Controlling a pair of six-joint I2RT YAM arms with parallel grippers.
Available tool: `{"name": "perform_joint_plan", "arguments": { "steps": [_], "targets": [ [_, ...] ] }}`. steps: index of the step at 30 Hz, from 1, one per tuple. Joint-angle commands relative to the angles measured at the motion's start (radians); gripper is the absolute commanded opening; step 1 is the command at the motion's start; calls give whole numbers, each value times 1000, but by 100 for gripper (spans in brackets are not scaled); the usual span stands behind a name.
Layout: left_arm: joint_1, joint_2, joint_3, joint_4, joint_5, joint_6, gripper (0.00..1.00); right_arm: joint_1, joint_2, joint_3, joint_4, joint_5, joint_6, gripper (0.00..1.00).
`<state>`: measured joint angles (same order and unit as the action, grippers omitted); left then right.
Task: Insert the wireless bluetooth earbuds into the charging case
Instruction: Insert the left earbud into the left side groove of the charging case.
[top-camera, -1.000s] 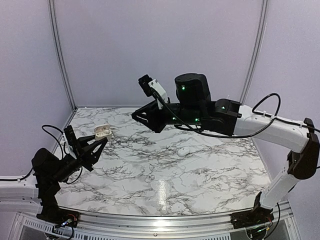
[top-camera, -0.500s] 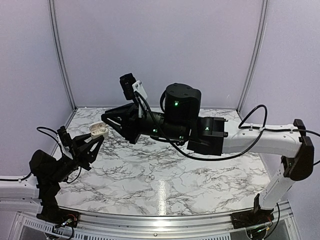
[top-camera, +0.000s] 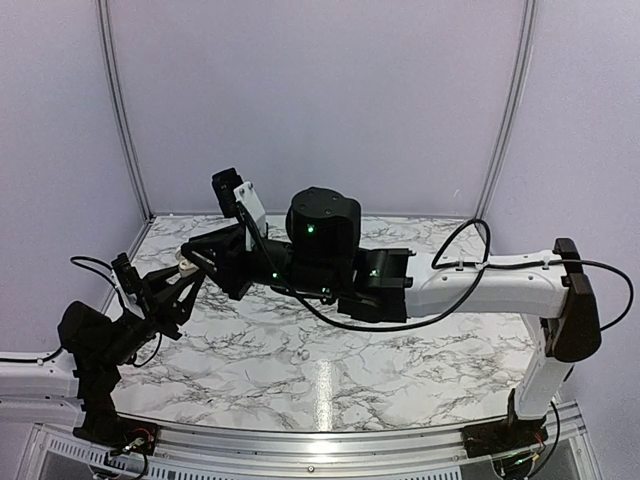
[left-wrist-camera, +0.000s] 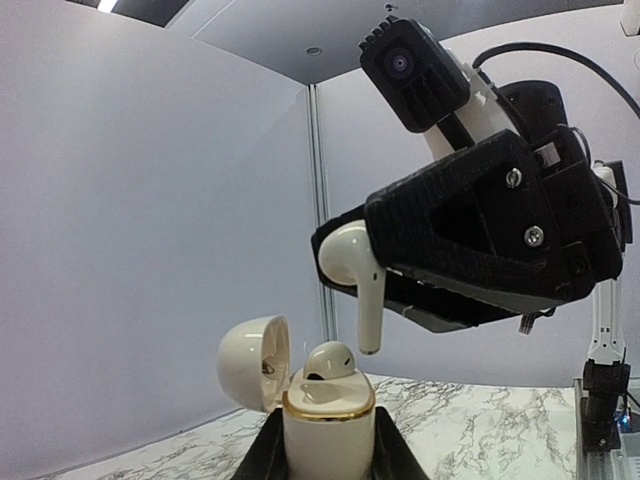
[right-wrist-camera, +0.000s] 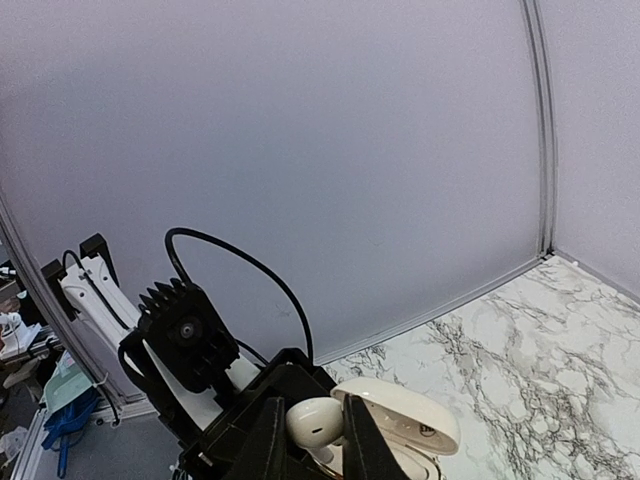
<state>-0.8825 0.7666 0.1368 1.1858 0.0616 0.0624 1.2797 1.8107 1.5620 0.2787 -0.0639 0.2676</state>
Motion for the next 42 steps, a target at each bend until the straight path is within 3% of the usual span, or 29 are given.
{"name": "perform_joint_plan", "arguments": {
  "steps": [1, 26, 42],
  "targets": [
    [4, 1, -11, 59, -28, 27, 0, 13, 13, 53, 60, 40, 29, 3],
    [4, 69, -23, 136, -103, 82, 0, 38, 95, 91, 84, 229, 84, 1],
    [4, 65, -26, 150, -119, 97, 0, 45, 134, 95, 104, 228, 107, 1]
  ]
}}
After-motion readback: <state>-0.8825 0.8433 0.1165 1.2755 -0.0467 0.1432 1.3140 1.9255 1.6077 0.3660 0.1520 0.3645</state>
